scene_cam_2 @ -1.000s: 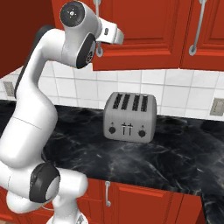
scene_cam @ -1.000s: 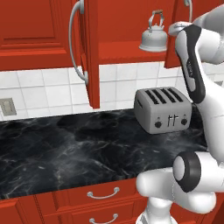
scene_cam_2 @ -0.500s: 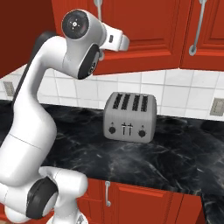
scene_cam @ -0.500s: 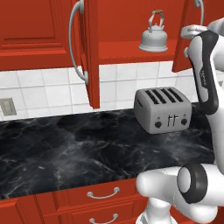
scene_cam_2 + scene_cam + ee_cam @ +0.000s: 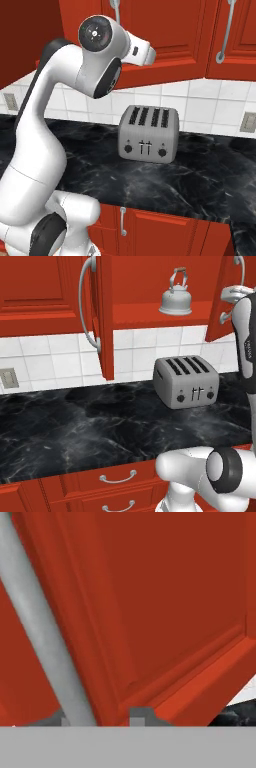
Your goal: Open the cabinet, pick the kettle from the cabinet, and place it in the sink.
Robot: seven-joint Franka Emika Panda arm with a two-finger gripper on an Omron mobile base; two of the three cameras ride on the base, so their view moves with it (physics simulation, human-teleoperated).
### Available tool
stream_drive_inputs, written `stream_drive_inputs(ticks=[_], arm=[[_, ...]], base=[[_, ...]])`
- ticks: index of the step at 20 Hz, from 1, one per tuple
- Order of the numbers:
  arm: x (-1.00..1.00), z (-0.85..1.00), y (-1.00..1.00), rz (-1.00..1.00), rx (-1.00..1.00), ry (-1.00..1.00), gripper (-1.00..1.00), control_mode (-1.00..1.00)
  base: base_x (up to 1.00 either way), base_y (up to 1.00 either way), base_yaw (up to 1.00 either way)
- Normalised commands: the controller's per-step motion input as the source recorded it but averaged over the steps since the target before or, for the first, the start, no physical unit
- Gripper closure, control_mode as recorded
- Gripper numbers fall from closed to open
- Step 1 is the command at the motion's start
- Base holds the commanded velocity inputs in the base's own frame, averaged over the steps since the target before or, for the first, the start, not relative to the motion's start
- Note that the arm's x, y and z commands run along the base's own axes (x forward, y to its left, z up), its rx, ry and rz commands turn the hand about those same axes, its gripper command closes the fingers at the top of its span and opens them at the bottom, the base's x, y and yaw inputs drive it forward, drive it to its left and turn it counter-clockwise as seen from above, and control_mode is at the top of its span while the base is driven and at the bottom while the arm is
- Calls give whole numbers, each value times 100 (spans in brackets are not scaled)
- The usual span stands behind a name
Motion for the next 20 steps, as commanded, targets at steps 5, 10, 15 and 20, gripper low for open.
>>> stream_drive_inputs(ticks=[5, 10, 15, 20], arm=[[-37, -1, -58, 0, 9, 0, 100, -100], [-41, -3, -61, 0, 9, 0, 100, -100], [-39, -3, -62, 0, 9, 0, 100, -100], [-40, -2, -60, 0, 6, 0, 100, -100]], base=[[0, 0, 0], [0, 0, 0], [0, 0, 0], [0, 0, 0]])
